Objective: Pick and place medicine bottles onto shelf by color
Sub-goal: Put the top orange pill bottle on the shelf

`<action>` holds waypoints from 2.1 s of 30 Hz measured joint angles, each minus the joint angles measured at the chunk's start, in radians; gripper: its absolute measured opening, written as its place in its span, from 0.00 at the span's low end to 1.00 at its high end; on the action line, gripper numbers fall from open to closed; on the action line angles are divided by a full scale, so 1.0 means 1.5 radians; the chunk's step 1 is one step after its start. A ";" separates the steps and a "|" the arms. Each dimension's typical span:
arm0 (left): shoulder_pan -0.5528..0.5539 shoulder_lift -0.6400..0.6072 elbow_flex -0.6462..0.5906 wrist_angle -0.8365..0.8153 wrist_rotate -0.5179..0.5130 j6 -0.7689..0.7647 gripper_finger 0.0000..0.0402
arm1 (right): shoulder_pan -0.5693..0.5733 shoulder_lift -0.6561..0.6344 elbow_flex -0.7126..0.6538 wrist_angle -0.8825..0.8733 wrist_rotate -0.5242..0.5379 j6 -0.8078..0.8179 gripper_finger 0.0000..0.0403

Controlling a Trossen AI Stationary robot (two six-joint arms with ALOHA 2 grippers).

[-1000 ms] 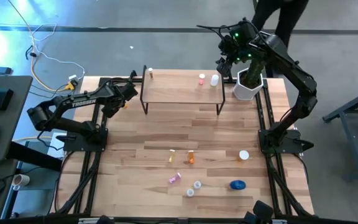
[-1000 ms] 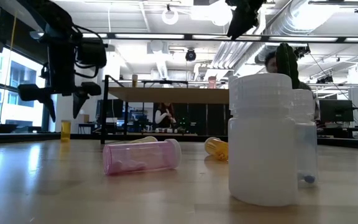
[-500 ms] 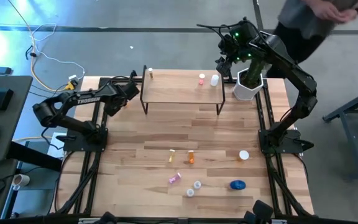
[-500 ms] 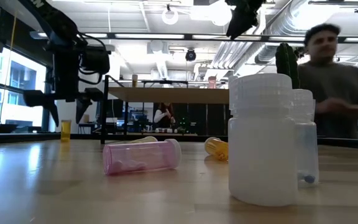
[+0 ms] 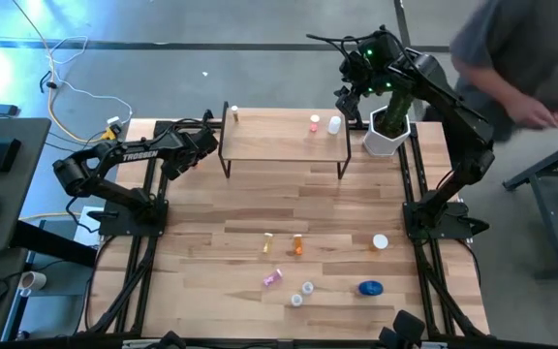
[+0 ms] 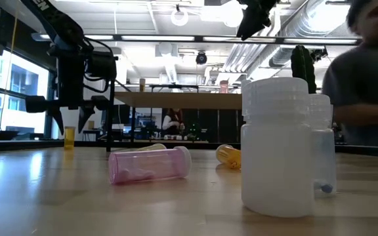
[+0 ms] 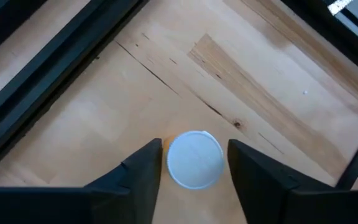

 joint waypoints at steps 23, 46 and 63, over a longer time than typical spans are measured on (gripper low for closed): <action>-0.001 -0.010 0.001 -0.006 0.039 0.096 0.28 | 0.000 0.000 0.000 0.001 0.000 0.002 0.52; -0.001 -0.121 0.106 -0.094 0.043 0.325 0.28 | 0.000 0.000 0.000 0.000 0.000 0.008 0.52; -0.001 -0.156 0.309 -0.140 0.051 0.527 0.28 | 0.000 0.000 0.000 0.001 0.008 0.081 0.52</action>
